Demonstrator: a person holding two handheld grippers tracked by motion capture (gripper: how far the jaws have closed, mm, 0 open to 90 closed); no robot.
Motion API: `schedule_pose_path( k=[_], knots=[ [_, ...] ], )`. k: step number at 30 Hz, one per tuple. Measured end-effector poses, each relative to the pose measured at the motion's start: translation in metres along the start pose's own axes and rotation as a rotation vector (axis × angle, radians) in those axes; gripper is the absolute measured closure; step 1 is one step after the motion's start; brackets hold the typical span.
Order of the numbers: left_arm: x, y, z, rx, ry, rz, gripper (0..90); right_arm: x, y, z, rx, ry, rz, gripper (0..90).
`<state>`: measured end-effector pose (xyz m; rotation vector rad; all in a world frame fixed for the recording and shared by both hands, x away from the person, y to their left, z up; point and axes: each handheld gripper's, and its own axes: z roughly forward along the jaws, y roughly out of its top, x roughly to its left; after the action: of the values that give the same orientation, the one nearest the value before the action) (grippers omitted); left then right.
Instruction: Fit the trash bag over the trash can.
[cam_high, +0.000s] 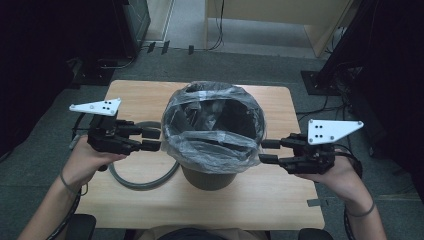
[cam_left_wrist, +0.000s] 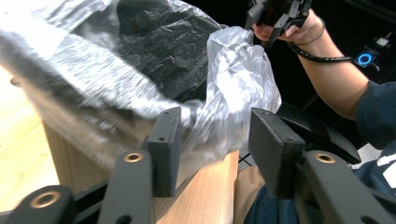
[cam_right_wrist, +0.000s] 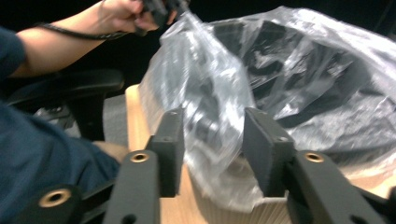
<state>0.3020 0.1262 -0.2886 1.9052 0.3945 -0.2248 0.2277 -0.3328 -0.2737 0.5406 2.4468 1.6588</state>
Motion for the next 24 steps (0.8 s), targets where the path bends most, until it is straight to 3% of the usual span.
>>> schedule_pose_path(
  k=[4,7,10,13,17,24],
  knots=[
    [-0.005,0.002,0.012,0.02,-0.009,0.007,50.3,-0.004,0.003,0.013,0.014,-0.035,0.0,55.0],
    [-0.009,0.0,0.014,0.033,-0.002,0.015,54.1,-0.007,0.003,0.021,0.028,-0.043,0.018,54.7],
    [-0.011,-0.004,0.016,0.058,-0.001,0.009,61.2,-0.005,0.002,0.026,0.041,-0.037,0.017,63.9],
    [-0.012,-0.009,0.021,0.08,-0.003,0.01,69.9,-0.002,0.004,0.024,0.036,-0.047,0.02,80.2],
    [-0.013,-0.012,0.026,0.09,-0.016,0.025,88.9,0.0,0.003,0.021,0.028,0.008,0.075,88.1],
    [-0.012,-0.02,0.038,0.147,-0.045,0.004,90.0,0.003,-0.012,0.024,0.105,0.096,0.056,88.9]
  ],
)
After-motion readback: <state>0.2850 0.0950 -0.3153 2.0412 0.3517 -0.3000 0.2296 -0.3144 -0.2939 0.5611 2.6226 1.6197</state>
